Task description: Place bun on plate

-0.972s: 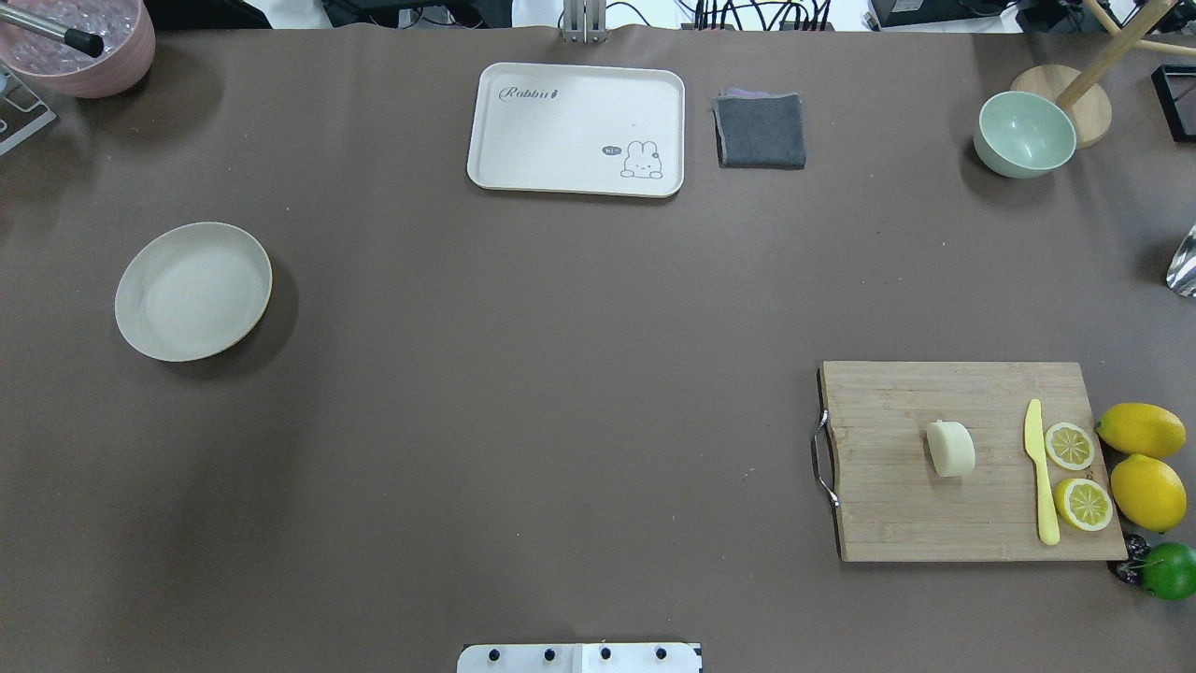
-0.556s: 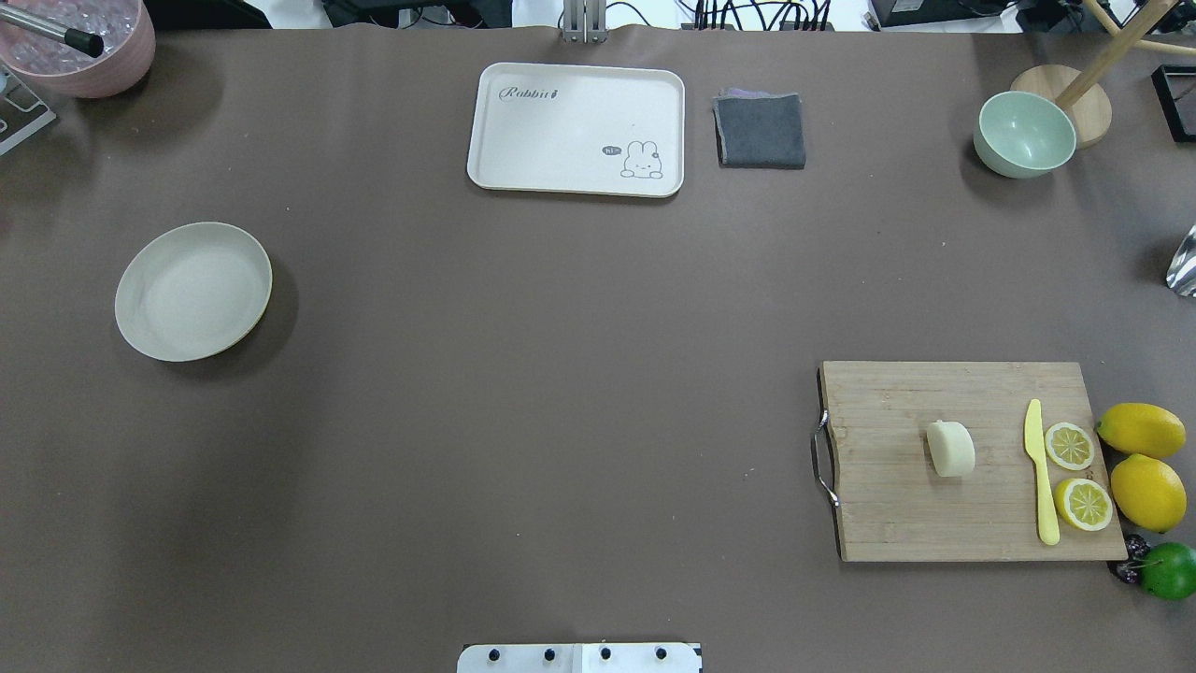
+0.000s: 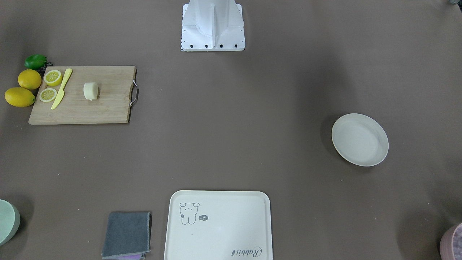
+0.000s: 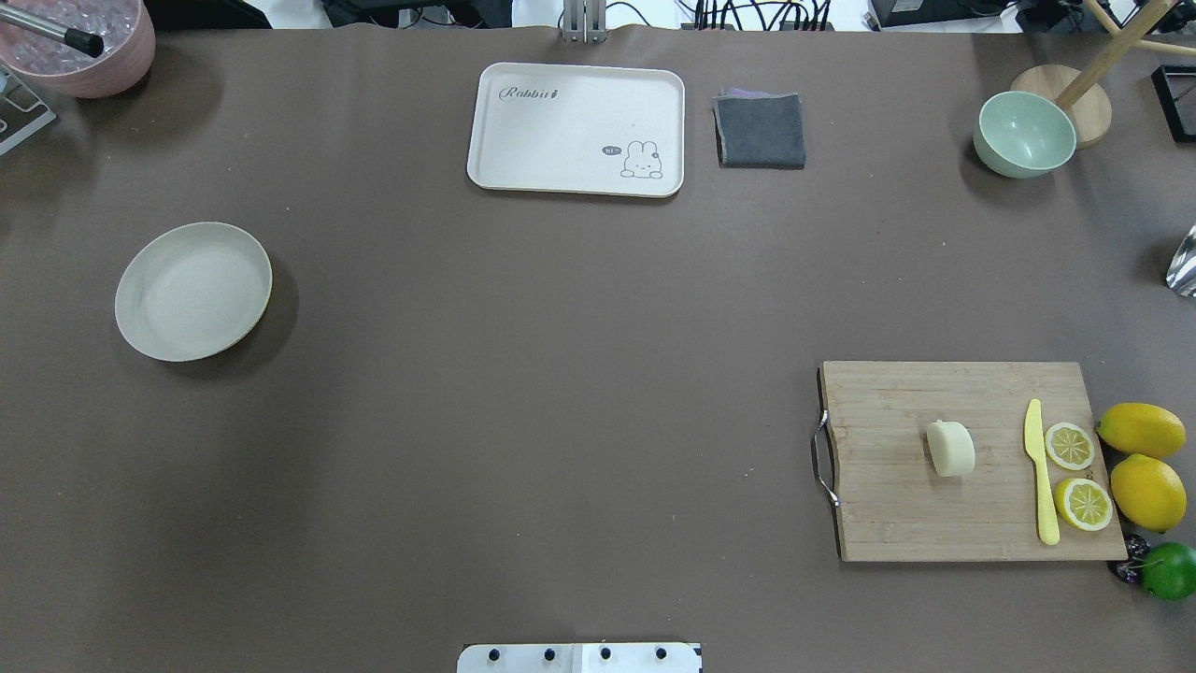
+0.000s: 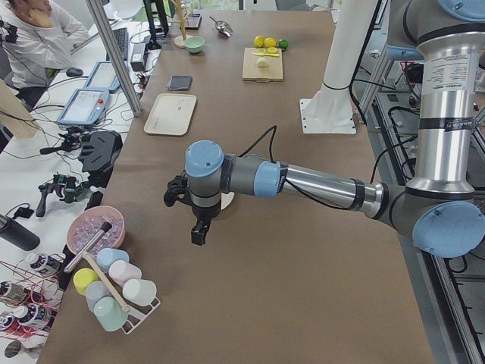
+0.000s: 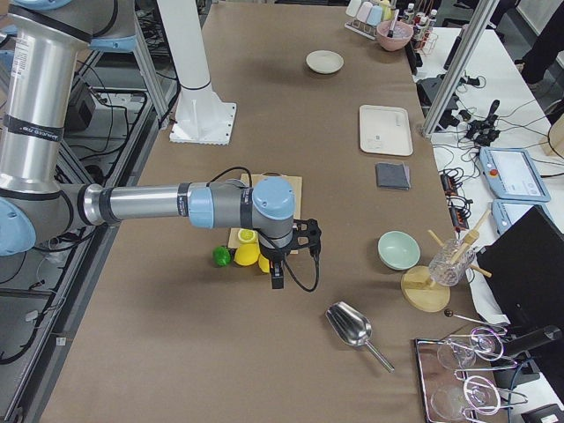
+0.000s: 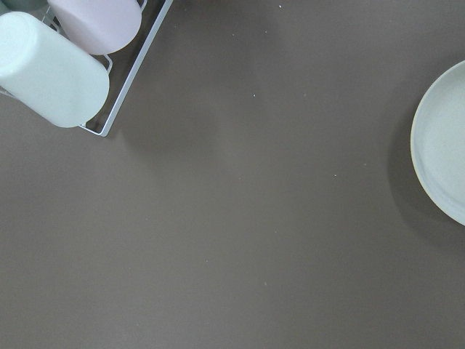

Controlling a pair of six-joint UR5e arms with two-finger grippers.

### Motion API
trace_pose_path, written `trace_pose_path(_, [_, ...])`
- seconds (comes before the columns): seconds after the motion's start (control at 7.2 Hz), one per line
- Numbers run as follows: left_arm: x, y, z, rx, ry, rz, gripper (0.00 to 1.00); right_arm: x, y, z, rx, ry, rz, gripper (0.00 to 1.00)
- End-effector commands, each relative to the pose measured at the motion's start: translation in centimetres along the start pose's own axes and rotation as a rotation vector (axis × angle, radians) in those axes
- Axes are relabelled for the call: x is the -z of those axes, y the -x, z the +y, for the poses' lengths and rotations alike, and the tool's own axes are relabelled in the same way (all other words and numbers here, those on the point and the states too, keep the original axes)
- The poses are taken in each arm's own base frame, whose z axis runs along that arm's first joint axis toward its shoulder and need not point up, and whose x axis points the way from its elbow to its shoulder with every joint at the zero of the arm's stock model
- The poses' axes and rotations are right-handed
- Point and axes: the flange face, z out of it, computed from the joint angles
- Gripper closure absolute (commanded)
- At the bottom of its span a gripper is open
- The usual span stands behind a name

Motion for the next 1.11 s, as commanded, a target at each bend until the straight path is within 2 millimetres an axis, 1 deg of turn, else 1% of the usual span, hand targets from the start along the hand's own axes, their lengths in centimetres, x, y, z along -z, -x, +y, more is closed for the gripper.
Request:
trace_pose_path(0.0, [2.0, -1.5, -2.3, -0.048, -0.054, -0.009, 0.02, 4.3, -1.6, -0.4, -0.007, -0.145, 0.024, 0.0])
trace_pose_path(0.14, [3.4, -2.3, -4.5, -0.118, -0.133, -0.031, 0.02, 3.6, -2.5, -0.1, -0.027, -0.135, 0.006, 0.0])
trace_pose_path(0.28, [2.8, -1.7, -4.8, -0.124, -0.136, -0.021, 0.02, 3.7, -2.8, 0.9, -0.026, -0.14, -0.008, 0.0])
trace_pose_path(0.42, [3.1, -2.0, -4.5, -0.154, -0.162, -0.025, 0.02, 3.5, -3.1, 1.0, 0.007, -0.148, -0.017, 0.0])
trace_pose_path(0.56, [2.2, -1.5, -4.0, -0.154, -0.165, -0.016, 0.02, 2.7, -3.2, 2.6, 0.027, -0.17, -0.073, 0.0])
trace_pose_path(0.69, [1.7, -1.7, -4.4, -0.159, -0.163, 0.006, 0.02, 2.2, -3.5, 3.2, 0.02, -0.203, -0.072, 0.0])
trace_pose_path(0.83, [-0.5, -1.9, -4.7, -0.163, -0.125, 0.021, 0.02, 0.9, -2.8, 2.5, -0.026, -0.172, -0.085, 0.0])
trace_pose_path(0.97, [-3.1, -2.8, -5.1, -0.145, -0.079, 0.042, 0.02, -1.1, -0.5, 1.1, -0.048, -0.114, -0.094, 0.0])
